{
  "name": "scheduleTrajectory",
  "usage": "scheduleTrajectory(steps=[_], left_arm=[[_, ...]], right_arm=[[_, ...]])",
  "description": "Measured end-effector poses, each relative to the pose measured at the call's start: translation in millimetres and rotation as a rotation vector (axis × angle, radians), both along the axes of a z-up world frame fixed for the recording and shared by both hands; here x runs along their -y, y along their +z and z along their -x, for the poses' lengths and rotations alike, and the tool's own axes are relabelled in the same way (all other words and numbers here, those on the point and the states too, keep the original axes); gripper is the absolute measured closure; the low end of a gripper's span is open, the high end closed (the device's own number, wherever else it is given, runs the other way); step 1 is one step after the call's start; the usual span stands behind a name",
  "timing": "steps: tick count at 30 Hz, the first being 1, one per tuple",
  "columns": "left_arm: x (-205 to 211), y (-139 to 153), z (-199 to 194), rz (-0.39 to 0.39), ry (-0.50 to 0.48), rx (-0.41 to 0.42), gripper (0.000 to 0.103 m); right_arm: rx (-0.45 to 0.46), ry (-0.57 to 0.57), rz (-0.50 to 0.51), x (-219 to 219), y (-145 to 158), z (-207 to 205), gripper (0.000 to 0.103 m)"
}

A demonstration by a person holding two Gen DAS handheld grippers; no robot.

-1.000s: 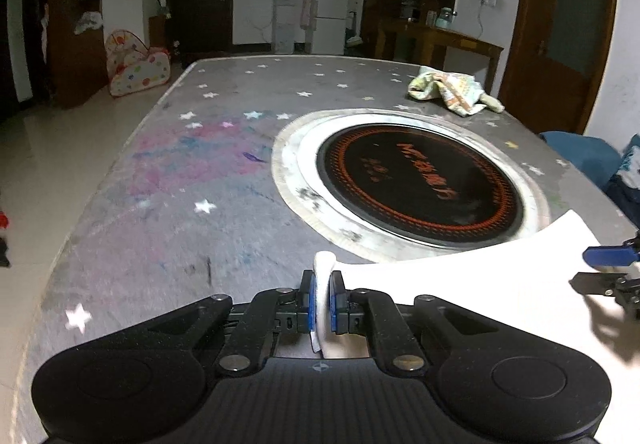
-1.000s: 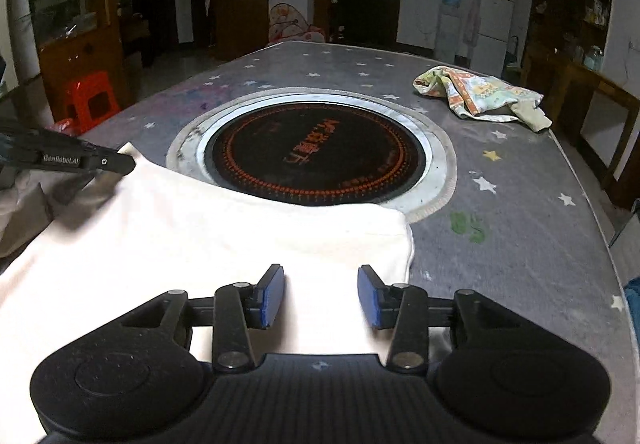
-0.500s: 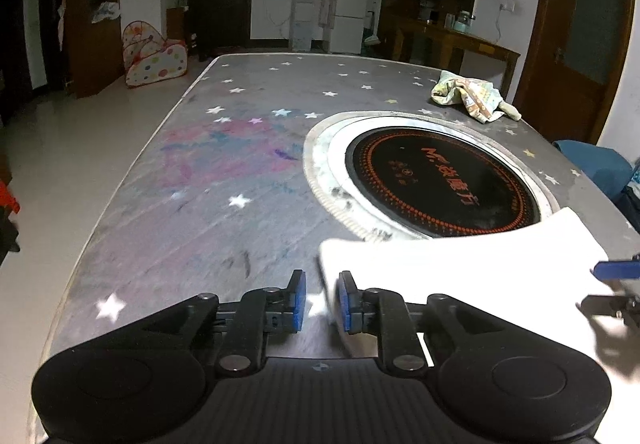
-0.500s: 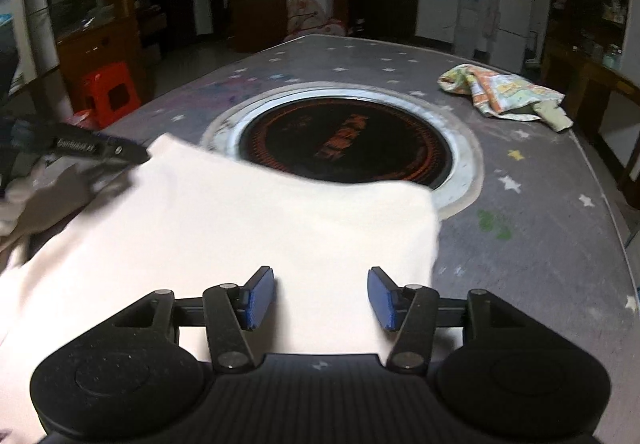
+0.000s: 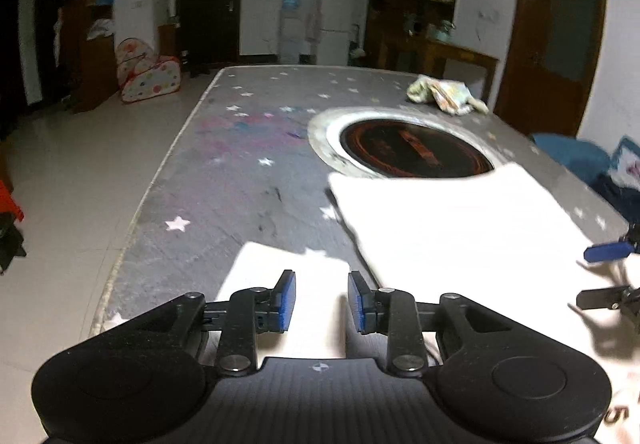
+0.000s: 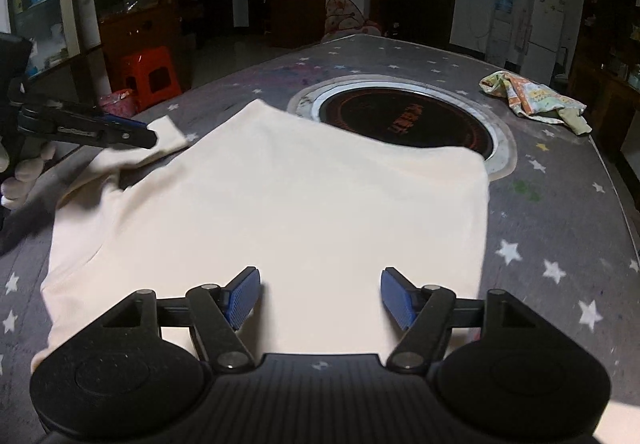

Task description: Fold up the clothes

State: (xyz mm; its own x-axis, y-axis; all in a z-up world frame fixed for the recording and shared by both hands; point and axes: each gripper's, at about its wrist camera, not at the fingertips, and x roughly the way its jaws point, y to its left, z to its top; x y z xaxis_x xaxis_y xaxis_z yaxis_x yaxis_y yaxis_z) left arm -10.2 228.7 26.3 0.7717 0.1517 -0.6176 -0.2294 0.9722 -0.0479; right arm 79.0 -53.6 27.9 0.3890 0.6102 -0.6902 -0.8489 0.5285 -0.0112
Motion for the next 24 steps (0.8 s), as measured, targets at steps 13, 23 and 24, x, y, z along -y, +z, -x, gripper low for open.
scheduleTrajectory(steps=[13,23,24], left_arm=[[-3.4,-13.6,-14.4,-0.014,0.058,0.003,0.099],[-56.6,23.5,87.0,0.103,0.315,0.210,0.099],[-60.9,24.2,97.6,0.106,0.341,0.216,0.099]], right_arm=[[-0.025,-0.045,-0.012,3.7,-7.3,9.4,0.029],[-0.011,-0.049,-0.010,4.9,-3.8,15.0,0.027],[-0.010,-0.044,-0.013,4.9,-2.5,16.6,0.027]])
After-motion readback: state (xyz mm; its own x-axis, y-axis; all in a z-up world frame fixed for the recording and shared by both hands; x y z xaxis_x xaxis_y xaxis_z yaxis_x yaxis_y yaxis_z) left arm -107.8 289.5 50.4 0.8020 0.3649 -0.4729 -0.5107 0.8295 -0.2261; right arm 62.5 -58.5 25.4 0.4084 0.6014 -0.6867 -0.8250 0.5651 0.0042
